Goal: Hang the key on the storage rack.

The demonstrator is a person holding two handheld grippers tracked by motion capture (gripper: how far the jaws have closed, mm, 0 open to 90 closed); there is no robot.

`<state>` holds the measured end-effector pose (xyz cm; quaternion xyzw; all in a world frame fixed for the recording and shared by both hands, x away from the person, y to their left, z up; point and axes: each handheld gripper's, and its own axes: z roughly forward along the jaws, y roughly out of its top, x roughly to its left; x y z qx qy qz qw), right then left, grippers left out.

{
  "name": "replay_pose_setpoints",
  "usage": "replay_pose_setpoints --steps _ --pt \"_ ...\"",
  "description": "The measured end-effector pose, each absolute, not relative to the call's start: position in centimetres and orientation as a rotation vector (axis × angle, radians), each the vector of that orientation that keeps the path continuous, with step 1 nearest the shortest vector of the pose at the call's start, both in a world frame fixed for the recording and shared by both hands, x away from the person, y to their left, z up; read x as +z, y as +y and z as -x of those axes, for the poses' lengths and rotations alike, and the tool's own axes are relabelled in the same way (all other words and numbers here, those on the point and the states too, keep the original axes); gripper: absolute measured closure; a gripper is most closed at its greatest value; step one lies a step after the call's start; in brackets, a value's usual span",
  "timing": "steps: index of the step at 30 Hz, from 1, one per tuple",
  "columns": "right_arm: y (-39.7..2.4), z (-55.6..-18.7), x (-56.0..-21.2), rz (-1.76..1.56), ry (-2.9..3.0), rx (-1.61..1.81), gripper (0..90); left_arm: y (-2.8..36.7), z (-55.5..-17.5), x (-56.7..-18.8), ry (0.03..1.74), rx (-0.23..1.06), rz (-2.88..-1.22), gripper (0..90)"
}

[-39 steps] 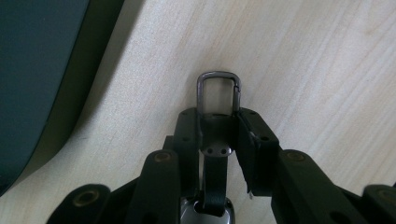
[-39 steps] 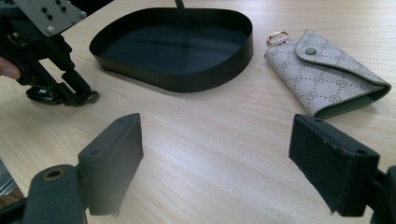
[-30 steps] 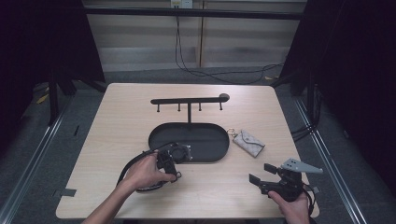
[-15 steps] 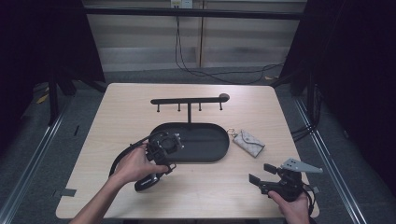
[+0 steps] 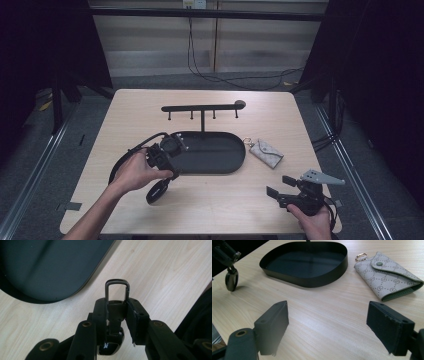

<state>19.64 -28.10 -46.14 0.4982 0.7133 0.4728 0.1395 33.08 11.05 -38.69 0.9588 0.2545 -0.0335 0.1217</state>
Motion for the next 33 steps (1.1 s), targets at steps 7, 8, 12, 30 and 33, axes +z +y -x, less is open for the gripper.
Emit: replay_pose_setpoints --steps 7,8,12,30,33 --pt "-28.1 -19.7 -46.2 -1.438 2.066 1.366 17.7 11.8 -33.4 -38.0 0.771 -0.088 -2.767 70.8" --pt "-28.1 -19.7 -46.2 -1.439 2.068 1.360 17.9 11.9 -33.5 -37.8 0.768 -0.089 -2.767 70.8" --pt "-28.0 -19.8 -46.2 -1.446 2.076 1.348 18.2 12.3 -33.6 -37.1 0.776 -0.073 -2.755 70.8" --pt "-28.0 -19.8 -46.3 -1.447 2.081 1.344 17.8 13.4 -34.0 -35.2 0.824 -0.042 -2.720 70.8" --pt "-28.0 -19.8 -46.3 -1.449 2.083 1.344 17.8 13.6 -34.1 -34.9 0.845 -0.004 -2.695 70.8"
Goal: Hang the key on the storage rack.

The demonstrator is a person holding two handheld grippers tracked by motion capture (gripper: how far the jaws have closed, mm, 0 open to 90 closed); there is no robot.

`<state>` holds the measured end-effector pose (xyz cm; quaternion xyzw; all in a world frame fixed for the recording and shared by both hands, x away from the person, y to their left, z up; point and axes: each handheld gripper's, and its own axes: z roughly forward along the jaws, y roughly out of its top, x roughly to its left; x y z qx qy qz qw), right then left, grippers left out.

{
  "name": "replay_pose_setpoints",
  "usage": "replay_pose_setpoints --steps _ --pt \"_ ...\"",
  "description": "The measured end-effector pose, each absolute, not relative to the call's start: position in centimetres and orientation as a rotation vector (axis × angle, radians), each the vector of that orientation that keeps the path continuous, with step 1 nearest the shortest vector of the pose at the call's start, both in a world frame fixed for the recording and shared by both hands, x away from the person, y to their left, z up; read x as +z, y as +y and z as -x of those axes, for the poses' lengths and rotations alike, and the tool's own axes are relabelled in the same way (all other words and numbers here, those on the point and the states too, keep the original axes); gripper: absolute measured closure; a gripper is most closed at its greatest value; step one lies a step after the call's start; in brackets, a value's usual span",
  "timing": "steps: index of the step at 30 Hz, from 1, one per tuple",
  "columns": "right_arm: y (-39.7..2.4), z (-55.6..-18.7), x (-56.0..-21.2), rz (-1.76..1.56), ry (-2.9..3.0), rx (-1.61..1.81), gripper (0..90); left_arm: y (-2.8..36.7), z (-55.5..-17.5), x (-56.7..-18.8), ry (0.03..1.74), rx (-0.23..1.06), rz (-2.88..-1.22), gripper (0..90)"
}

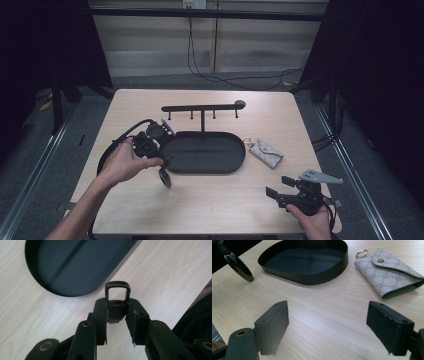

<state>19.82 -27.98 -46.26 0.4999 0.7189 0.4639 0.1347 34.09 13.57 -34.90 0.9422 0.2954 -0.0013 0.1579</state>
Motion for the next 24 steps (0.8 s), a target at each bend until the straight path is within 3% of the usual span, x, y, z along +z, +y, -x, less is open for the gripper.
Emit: replay_pose_setpoints --steps 24 --pt "-28.0 -19.8 -46.3 -1.449 2.087 1.339 17.9 13.6 -35.2 -32.9 0.886 0.017 -2.689 70.9"
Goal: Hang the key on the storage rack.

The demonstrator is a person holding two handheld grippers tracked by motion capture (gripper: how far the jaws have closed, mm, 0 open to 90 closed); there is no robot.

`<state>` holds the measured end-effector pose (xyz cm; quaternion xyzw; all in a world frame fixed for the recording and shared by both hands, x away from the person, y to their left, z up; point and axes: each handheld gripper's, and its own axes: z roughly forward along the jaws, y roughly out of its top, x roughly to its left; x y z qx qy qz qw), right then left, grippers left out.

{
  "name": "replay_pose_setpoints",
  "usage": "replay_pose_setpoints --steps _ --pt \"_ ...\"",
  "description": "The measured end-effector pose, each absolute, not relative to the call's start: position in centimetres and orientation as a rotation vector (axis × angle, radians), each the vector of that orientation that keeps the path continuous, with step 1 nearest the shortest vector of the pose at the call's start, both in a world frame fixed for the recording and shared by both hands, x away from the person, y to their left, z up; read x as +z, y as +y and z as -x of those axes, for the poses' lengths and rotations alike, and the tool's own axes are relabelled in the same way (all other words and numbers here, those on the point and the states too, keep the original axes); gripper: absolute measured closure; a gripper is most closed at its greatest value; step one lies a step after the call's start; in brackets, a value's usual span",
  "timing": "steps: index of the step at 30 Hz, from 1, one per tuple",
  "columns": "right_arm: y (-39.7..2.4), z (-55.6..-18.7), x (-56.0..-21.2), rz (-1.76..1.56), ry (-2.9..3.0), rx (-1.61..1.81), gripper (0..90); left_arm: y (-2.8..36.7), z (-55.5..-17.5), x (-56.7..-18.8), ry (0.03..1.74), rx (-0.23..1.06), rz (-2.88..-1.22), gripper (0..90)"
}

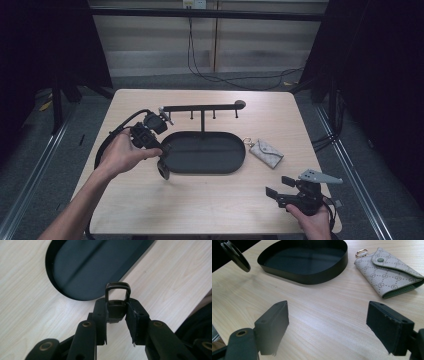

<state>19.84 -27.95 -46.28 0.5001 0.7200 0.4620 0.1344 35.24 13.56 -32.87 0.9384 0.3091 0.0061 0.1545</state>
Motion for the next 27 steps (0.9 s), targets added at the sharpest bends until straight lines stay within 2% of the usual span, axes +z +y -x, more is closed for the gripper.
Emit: replay_pose_setpoints --steps 9,27 --pt "-28.0 -19.8 -46.3 -1.450 2.087 1.339 17.6 13.3 -36.1 -31.5 0.966 0.034 -2.687 70.8" --pt "-27.9 -19.8 -46.3 -1.451 2.087 1.341 17.5 12.7 -37.8 -28.8 0.971 0.004 -2.719 70.8"
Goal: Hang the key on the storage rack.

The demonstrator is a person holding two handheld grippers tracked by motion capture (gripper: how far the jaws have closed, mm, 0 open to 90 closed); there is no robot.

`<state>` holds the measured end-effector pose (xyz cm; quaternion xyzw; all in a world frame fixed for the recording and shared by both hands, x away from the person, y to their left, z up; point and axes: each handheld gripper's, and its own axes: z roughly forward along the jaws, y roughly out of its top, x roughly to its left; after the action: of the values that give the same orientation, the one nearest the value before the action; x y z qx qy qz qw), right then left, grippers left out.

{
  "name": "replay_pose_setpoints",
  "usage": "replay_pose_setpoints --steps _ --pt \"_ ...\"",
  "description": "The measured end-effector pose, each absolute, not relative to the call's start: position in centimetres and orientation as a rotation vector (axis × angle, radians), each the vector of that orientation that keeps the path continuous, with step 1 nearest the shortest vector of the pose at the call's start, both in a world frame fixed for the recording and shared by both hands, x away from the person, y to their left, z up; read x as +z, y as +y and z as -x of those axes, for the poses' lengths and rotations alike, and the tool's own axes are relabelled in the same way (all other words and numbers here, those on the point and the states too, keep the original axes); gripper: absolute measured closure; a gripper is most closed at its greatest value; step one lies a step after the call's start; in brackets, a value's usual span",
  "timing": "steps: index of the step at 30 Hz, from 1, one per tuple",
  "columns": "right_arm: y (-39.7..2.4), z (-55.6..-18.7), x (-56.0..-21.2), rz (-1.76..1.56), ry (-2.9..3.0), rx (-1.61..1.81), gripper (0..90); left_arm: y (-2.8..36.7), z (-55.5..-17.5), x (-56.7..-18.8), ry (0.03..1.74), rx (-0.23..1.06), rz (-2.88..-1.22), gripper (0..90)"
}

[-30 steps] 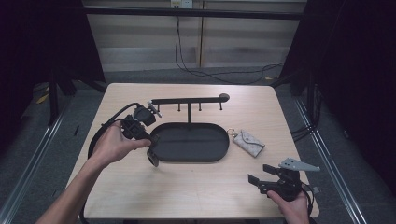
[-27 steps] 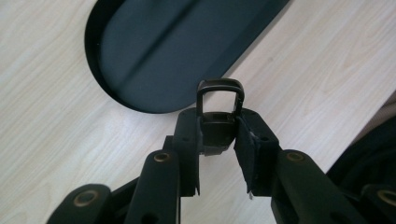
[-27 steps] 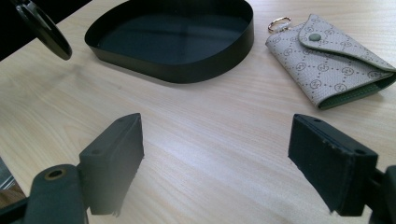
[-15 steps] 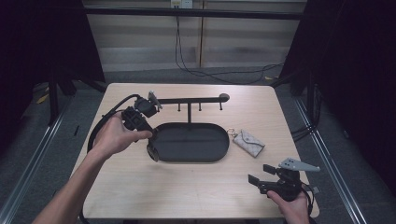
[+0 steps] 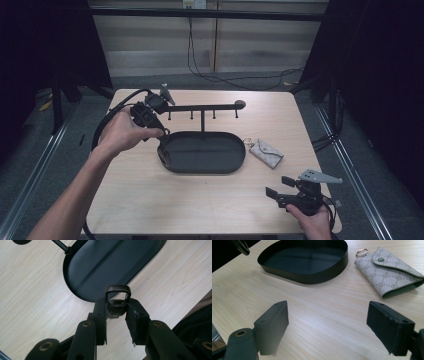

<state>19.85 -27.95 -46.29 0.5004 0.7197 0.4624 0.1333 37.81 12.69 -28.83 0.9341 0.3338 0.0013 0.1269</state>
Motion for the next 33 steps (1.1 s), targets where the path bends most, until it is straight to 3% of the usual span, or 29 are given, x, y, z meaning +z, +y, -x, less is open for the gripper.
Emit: replay_pose_setpoints --steps 33 --pt "-28.0 -19.8 -46.2 -1.456 2.091 1.359 17.3 12.5 -44.0 -29.8 1.190 -0.041 -2.692 70.8"
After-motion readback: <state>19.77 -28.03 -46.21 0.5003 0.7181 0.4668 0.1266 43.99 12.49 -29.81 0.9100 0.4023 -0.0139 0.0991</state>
